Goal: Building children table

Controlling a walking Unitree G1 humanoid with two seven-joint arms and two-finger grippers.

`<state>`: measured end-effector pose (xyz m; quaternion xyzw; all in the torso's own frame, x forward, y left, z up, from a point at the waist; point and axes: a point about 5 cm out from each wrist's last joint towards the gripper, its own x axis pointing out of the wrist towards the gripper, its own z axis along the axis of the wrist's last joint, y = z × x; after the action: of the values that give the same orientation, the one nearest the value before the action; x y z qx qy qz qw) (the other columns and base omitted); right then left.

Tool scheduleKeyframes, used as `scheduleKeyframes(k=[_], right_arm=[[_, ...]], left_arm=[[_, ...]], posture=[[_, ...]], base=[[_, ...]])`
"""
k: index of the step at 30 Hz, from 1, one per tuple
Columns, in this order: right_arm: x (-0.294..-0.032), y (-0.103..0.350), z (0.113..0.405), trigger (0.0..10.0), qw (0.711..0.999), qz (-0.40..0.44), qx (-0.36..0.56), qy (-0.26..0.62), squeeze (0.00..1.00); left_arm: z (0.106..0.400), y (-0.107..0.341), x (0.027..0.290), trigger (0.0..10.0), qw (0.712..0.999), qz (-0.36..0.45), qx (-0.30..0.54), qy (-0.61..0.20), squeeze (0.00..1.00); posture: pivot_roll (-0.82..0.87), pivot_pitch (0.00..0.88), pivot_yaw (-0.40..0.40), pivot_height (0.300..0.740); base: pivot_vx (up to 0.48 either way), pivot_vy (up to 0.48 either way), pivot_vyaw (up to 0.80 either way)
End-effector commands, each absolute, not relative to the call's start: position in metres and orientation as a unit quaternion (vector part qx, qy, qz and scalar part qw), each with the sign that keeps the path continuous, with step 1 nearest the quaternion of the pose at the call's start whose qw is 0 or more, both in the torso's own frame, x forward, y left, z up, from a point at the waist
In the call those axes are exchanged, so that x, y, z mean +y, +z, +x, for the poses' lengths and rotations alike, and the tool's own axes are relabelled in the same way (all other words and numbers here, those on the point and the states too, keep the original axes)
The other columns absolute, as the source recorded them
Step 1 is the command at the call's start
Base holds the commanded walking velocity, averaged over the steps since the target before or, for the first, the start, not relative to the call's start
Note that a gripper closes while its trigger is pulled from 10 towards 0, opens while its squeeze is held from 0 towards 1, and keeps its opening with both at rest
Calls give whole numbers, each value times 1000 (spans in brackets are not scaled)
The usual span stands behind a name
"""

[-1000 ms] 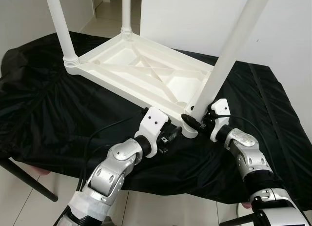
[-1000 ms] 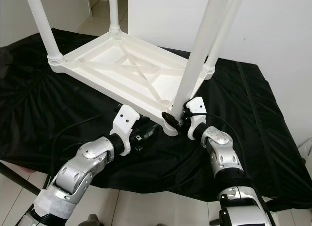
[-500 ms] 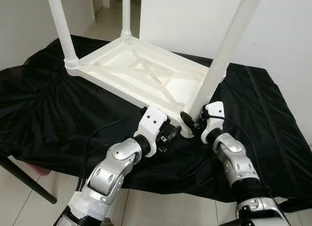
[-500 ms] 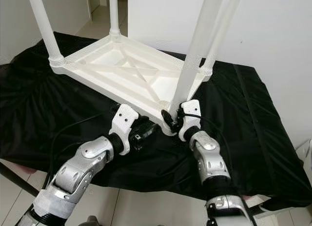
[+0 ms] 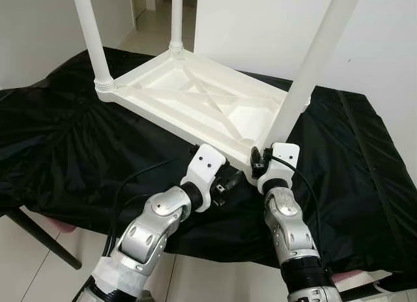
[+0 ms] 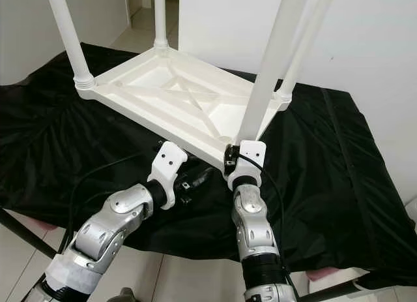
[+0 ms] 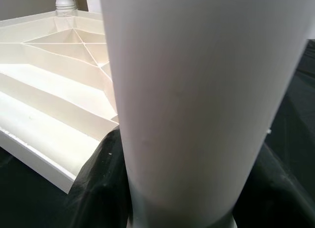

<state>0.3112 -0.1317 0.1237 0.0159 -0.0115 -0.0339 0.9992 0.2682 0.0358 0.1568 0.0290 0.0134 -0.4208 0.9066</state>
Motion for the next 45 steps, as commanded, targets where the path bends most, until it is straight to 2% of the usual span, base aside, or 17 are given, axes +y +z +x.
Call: scheduleKeyframes(k=[1, 2, 3, 4, 5, 6, 7, 8, 16, 19, 20, 21, 26, 31, 39, 40, 45], right_arm=[[-142, 110, 307, 0, 998, 5, 25, -55, 0], [-142, 110, 307, 0, 998, 5, 25, -55, 0], [-142, 112, 306, 1098, 998, 6, 22, -54, 0], [-142, 112, 306, 1098, 998, 6, 22, -54, 0], [-142, 114, 307, 10000, 998, 1, 17, -57, 0], [-142, 114, 307, 10000, 998, 1, 17, -57, 0], [-144, 116, 307, 10000, 998, -1, 14, -59, 478], [-145, 117, 308, 10000, 998, 3, 9, -57, 1000], [-156, 130, 316, 10000, 1000, 10, -12, -26, 1000], [-160, 133, 320, 10000, 999, 17, -13, 49, 1000], [-160, 133, 320, 10000, 999, 17, -13, 49, 1000], [-162, 133, 321, 10000, 993, 3, -6, 116, 0], [-168, 131, 322, 10000, 984, -24, 2, 175, 0], [-169, 124, 326, 10000, 957, -83, 13, 278, 0], [-165, 122, 329, 10000, 933, -125, 14, 337, 0], [-164, 121, 330, 0, 928, -133, 13, 349, 0], [-165, 119, 330, 0, 923, -132, 16, 361, 0]], left_arm=[[264, 156, 31, 10000, 895, 27, 14, -445, 0], [264, 156, 31, 10000, 895, 27, 14, -445, 0], [264, 156, 31, 10000, 895, 27, 14, -446, 0], [264, 156, 31, 10000, 895, 27, 14, -446, 0], [264, 156, 32, 10000, 895, 27, 13, -445, 0], [264, 156, 32, 10000, 895, 27, 13, -445, 0], [264, 156, 32, 10000, 896, 25, 13, -443, 0], [264, 156, 32, 10000, 896, 25, 13, -442, 0], [263, 157, 32, 10000, 897, 20, 12, -442, 0], [262, 156, 31, 10000, 896, 20, 14, -444, 0], [262, 156, 31, 10000, 896, 20, 14, -444, 0], [262, 156, 29, 10000, 894, 20, 14, -447, 0], [264, 157, 29, 10000, 892, 24, 12, -450, 0], [268, 159, 32, 10000, 893, 27, 9, -449, 0], [267, 159, 29, 10000, 892, 27, 8, -452, 0], [266, 159, 28, 10000, 891, 26, 7, -452, 0], [266, 159, 28, 10000, 891, 25, 7, -453, 0]], posture=[[138, 36, -72, 740], [138, 36, -72, 740], [138, 36, -72, 740], [138, 36, -72, 740], [138, 37, -73, 740], [138, 37, -73, 740], [138, 38, -73, 740], [138, 39, -75, 740], [127, 46, -74, 740], [121, 40, -66, 740], [121, 40, -66, 740], [120, 36, -60, 740], [124, 31, -59, 740], [121, 22, -56, 740], [126, 9, -58, 740], [133, 4, -60, 740], [136, 3, -62, 740]], base=[[0, 0, 0], [0, 0, 0], [0, 0, 0], [0, 0, 0], [0, 0, 0], [0, 0, 0], [0, 0, 0], [0, 0, 0], [0, 0, 0], [0, 0, 0], [0, 0, 0], [0, 0, 0], [0, 0, 0], [0, 0, 0], [0, 0, 0], [0, 0, 0], [0, 0, 0]])
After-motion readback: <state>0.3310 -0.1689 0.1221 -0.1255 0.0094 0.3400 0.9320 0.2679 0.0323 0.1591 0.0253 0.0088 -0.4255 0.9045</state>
